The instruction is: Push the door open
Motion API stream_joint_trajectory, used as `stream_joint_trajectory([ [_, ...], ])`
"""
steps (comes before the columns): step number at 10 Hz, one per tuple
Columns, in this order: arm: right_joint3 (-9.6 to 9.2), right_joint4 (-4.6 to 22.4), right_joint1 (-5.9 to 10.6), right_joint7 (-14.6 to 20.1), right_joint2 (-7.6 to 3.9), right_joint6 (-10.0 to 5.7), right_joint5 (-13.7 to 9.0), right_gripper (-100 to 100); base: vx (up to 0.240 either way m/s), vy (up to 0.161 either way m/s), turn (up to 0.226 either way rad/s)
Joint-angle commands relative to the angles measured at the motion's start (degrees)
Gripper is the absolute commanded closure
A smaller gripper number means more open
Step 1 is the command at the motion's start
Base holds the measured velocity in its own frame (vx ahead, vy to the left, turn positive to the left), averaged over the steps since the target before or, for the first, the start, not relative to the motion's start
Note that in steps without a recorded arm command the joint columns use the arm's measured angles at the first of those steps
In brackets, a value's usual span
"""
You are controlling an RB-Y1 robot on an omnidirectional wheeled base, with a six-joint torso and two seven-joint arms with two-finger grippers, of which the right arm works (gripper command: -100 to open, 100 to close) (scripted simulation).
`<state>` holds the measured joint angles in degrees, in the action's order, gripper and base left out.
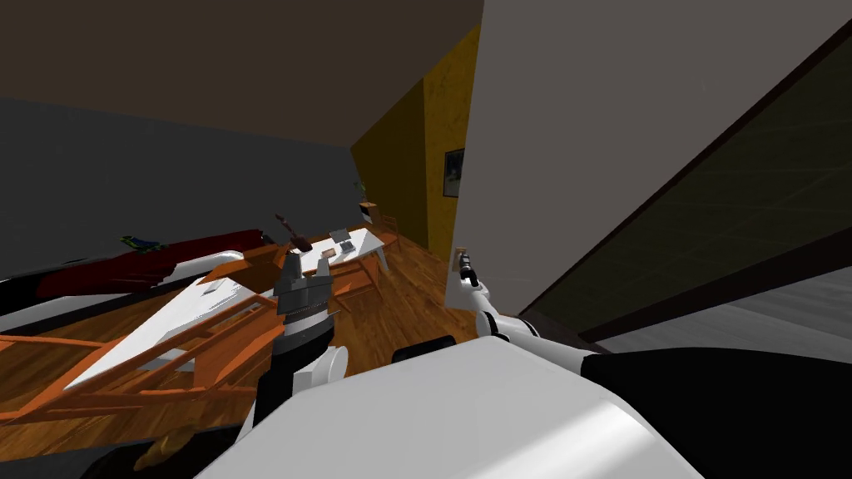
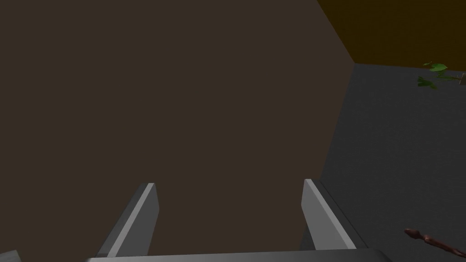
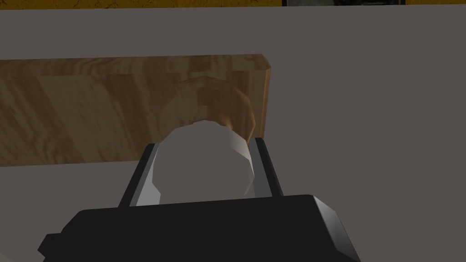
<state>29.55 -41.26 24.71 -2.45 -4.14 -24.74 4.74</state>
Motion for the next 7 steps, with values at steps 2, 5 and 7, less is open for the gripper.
stream_joint_trajectory([
  [2,1.41,0.89,0.84,-0.43,-0.71,-0.84,-0.44,100,0.181,0.053,-0.043],
  [5,2.48,0.6,0.52,-0.72,-1.11,-0.66,-0.68,100,0.145,0.032,-0.037],
  [7,3.7,0.46,0.33,-1.07,-1.51,-0.64,-0.96,100,0.19,0.034,-0.048],
])
